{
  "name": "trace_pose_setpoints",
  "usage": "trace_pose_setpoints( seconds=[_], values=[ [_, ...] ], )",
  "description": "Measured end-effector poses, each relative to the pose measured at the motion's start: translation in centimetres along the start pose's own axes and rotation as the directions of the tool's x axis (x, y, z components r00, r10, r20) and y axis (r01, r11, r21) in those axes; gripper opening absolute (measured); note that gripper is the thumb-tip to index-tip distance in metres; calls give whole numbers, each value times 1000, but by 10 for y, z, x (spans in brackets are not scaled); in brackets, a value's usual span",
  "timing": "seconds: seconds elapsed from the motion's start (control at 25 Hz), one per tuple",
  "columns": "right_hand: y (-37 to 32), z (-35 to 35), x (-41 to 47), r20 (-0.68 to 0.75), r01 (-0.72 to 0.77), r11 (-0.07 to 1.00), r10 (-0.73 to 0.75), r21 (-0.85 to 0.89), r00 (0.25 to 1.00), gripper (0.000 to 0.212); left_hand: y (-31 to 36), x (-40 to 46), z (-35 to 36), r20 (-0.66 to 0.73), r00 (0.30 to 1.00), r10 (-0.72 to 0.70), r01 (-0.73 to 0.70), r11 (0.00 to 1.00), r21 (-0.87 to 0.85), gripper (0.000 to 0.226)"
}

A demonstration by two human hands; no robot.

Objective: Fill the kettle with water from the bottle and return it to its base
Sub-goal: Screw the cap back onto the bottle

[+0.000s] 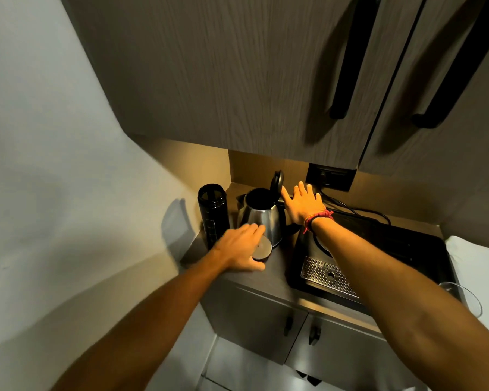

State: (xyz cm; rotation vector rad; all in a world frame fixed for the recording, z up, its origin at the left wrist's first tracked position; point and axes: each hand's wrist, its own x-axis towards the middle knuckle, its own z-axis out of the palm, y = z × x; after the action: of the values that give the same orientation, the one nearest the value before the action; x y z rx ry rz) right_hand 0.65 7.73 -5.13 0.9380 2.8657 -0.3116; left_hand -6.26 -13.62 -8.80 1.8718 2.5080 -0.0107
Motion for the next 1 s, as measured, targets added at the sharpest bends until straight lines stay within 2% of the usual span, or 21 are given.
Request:
trace_pose_setpoints(
  seconds=[0.12,0.2,0.28,0.4,0.52,0.68,0.76,0.84,0.92,1.0],
  values=[
    [0,2,-2,12,47,997,-46,-59,999,67,-34,0,-70,-212,977,32,-21,998,52,86],
    [-1,2,-4,36,111,984,-107,-138,994,77,-56,-3,-106,-294,955,-27,55,995,86,92],
    [-1,1,-4,42,128,979,-123,-158,992,83,-74,-5,-127,-314,939,-142,176,981,83,91],
    [0,-2,-4,42,121,982,-116,-147,992,82,-94,-8,-137,-218,916,-338,352,935,30,84],
    [0,-1,-4,37,106,989,-103,-104,994,74,-102,-9,-130,-48,906,-421,420,907,-18,74],
    [1,0,1,20,40,999,-40,5,999,67,-101,-6,-133,46,915,-400,403,912,-78,67],
    [2,0,2,26,40,999,-41,19,999,67,-101,-5,-145,161,928,-335,359,919,-162,62],
    [3,0,1,29,62,998,-62,-2,998,67,-102,-4,-159,256,924,-285,343,913,-222,69],
    [2,0,-1,37,101,993,-99,-59,994,69,-99,-4,-168,242,916,-321,359,924,-135,73],
    [2,-2,-3,38,118,990,-115,-79,993,72,-95,-1,-171,166,918,-361,373,927,-46,65]
  ],
)
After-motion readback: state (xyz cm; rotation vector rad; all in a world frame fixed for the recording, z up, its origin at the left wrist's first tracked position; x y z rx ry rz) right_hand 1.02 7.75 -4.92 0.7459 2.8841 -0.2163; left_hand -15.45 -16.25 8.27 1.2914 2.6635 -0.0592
